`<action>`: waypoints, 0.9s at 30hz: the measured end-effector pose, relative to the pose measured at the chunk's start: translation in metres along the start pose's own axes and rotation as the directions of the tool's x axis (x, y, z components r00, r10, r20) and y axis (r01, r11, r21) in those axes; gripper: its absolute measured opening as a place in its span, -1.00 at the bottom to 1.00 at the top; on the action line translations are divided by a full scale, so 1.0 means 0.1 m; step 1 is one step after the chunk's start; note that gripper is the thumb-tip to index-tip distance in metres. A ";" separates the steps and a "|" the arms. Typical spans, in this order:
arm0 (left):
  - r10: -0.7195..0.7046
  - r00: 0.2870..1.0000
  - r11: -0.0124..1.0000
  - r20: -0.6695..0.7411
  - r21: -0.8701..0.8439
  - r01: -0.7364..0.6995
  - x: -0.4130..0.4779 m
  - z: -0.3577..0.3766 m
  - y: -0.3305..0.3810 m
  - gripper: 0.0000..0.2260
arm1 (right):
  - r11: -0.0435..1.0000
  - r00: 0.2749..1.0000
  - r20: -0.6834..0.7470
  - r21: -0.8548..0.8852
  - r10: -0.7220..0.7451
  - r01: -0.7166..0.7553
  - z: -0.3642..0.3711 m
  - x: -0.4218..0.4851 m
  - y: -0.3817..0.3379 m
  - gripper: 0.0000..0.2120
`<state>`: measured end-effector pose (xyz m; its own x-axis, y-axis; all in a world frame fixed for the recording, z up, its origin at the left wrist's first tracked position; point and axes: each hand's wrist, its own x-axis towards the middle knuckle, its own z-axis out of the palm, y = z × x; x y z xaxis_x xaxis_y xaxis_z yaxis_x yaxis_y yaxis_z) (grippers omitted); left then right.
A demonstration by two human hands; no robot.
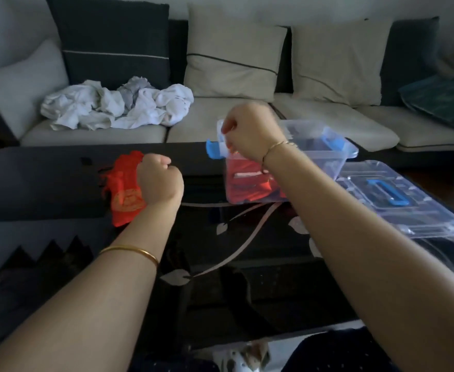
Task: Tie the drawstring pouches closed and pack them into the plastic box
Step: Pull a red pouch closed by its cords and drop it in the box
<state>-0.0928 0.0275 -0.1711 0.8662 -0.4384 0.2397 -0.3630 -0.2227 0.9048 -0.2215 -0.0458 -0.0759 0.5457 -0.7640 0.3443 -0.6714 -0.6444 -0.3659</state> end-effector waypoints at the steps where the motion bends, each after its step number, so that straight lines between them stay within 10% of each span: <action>1: -0.041 0.999 0.998 -0.010 0.050 0.041 0.01 -0.06 -0.10 -0.75 | 0.999 0.997 0.065 -0.005 -0.046 0.046 0.18 -0.09 -0.15 -0.77; 7: -0.292 0.954 0.912 -0.066 0.281 0.298 0.16 -0.40 -0.49 -0.63 | 0.988 0.896 0.416 0.049 -0.155 0.148 1.23 -0.22 -0.60 -0.79; 17: -0.444 0.895 0.883 0.032 0.186 0.431 0.33 -0.51 -0.78 -0.60 | 0.991 0.877 0.481 0.122 -0.009 -0.057 1.91 -0.15 -0.73 -0.86; 23: -0.514 0.857 0.856 0.041 0.076 0.511 0.32 -0.56 -0.85 -0.62 | 0.617 0.795 0.547 0.538 0.261 -0.573 1.86 -0.24 -0.59 -0.77; 27: -0.513 0.845 0.848 0.150 -0.062 0.526 0.21 -0.54 -0.70 -0.59 | 0.489 0.767 0.620 0.623 0.167 -0.610 1.80 -0.28 -0.52 -0.95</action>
<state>-0.0311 0.0810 -0.2107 0.8670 -0.3865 -0.3144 0.1692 -0.3651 0.9155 -0.1119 0.0033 -0.2220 0.6171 -0.7130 -0.3329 -0.3490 0.1312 -0.9279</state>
